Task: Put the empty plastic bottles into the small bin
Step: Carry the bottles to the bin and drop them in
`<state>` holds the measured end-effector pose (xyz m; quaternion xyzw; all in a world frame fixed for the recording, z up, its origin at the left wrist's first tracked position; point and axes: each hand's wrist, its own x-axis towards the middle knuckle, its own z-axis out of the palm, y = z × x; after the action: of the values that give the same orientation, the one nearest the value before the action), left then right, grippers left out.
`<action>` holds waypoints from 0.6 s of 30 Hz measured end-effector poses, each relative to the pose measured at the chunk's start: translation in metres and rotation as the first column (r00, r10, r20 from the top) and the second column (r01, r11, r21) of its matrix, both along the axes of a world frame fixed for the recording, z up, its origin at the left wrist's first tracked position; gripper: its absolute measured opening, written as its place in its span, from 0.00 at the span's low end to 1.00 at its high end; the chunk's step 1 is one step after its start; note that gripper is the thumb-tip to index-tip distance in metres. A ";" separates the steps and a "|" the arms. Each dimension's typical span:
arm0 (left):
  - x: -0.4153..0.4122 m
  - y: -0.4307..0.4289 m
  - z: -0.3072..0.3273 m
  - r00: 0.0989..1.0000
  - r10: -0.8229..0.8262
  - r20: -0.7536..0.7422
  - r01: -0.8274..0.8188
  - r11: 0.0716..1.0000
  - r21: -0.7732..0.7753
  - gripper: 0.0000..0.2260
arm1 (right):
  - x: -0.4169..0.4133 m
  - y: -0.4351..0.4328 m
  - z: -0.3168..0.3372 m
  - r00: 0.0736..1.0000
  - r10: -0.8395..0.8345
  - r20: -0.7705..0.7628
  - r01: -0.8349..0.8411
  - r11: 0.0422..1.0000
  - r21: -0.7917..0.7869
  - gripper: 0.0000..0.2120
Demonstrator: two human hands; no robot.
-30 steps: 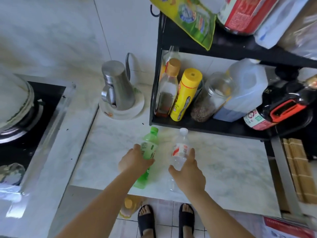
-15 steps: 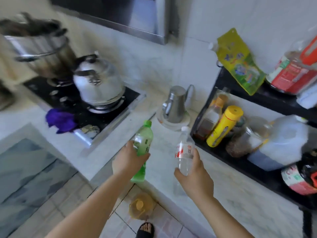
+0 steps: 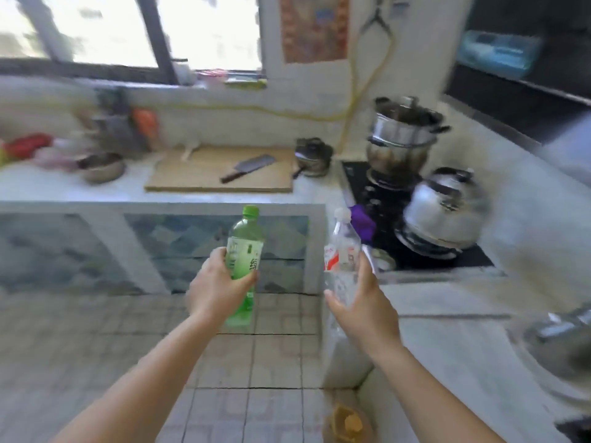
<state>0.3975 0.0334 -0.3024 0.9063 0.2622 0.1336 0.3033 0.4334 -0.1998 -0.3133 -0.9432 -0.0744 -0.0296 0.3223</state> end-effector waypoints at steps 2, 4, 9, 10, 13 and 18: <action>-0.030 0.049 0.006 0.991 0.125 0.046 -0.124 0.992 -0.017 0.25 | -0.001 0.053 0.010 0.992 0.121 0.035 -0.121 0.993 0.007 0.42; -0.063 0.094 0.012 0.963 0.255 0.083 -0.251 0.967 -0.051 0.27 | -0.007 0.106 0.019 0.973 0.226 0.053 -0.227 0.974 0.011 0.43; -0.145 0.202 0.028 0.859 0.497 0.125 -0.494 0.867 -0.057 0.28 | -0.037 0.242 0.034 0.887 0.451 0.100 -0.455 0.890 0.019 0.42; -0.161 0.224 0.032 0.836 0.534 0.126 -0.532 0.845 -0.050 0.27 | -0.044 0.270 0.037 0.867 0.488 0.106 -0.492 0.871 0.016 0.42; -0.205 0.287 0.046 0.768 0.622 0.153 -0.626 0.779 -0.026 0.24 | -0.070 0.356 0.048 0.806 0.580 0.116 -0.587 0.809 0.032 0.42; -0.259 0.375 0.064 0.665 0.713 0.222 -0.734 0.679 0.019 0.24 | -0.110 0.480 0.070 0.709 0.680 0.184 -0.698 0.714 0.051 0.42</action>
<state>0.1380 0.4086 -0.2383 0.7245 0.5617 0.3455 0.2006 0.3237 0.2806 -0.2430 -0.8214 -0.4438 0.0169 0.3579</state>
